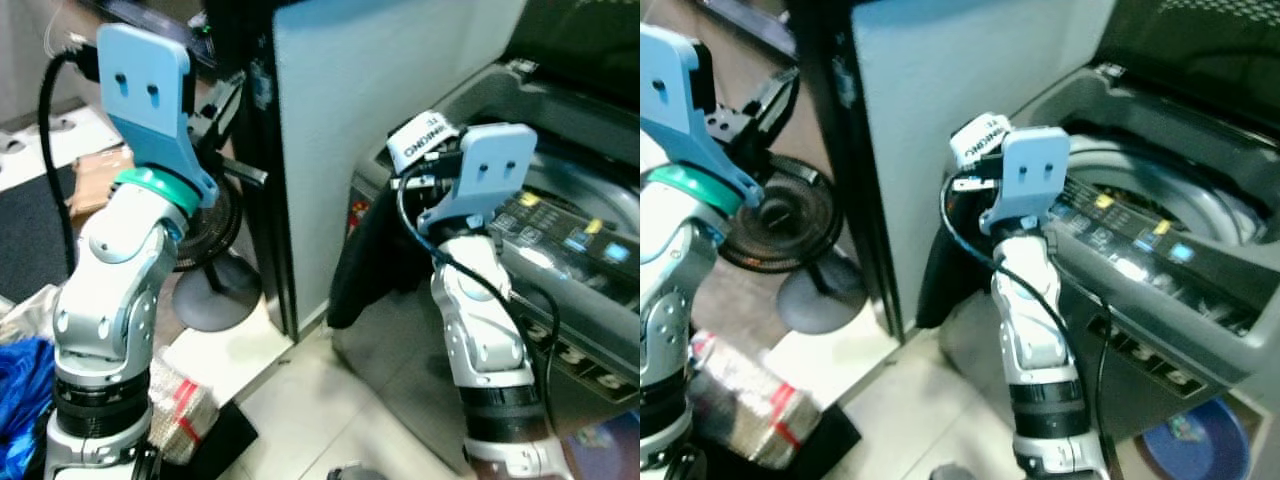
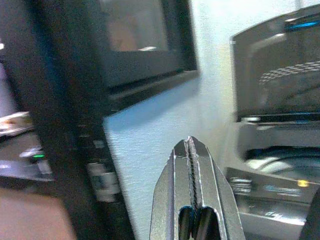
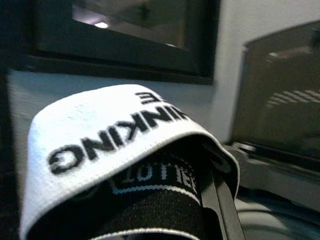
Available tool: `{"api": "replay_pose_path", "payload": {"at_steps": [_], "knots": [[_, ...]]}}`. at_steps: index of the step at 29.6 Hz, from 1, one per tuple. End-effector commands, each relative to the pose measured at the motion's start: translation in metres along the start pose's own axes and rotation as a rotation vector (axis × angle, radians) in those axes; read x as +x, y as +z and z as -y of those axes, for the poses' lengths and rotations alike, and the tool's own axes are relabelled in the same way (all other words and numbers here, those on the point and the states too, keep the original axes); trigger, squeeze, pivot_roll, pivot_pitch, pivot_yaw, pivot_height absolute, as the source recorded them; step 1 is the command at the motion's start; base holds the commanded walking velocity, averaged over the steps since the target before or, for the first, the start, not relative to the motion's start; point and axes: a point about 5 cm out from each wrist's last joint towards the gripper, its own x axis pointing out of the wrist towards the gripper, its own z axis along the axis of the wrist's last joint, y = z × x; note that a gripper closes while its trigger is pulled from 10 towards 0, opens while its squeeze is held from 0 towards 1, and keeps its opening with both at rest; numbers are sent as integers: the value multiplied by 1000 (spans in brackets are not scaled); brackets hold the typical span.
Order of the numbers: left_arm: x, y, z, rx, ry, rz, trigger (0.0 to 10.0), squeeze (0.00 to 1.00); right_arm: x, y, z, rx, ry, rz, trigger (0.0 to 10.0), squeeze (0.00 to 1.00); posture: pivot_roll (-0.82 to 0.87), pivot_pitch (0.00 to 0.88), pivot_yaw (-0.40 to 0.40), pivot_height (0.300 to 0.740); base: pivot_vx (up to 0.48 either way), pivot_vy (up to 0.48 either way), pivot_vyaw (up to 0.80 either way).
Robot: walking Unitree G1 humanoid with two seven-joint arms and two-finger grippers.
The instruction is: Clothes washing
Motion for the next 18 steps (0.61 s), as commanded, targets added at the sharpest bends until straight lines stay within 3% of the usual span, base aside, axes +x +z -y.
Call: {"api": "replay_pose_path", "payload": {"at_steps": [1,9,15,18], "knots": [[0,-1,-1,5,7,-4,10000,0,0,1,-4,15,8,8,10000,0,97,14,48,740,0,0,-800],[0,-1,-1,-9,12,-6,10000,0,5,8,-6,26,15,36,10000,0,95,18,49,740,0,0,-800],[0,-4,-2,-6,17,-13,10000,0,18,32,-13,66,35,121,10000,0,96,17,49,740,0,0,-800],[-1,-9,-1,2,29,-33,10000,0,29,60,-22,116,53,226,10000,0,99,16,50,740,0,0,-800]]}}
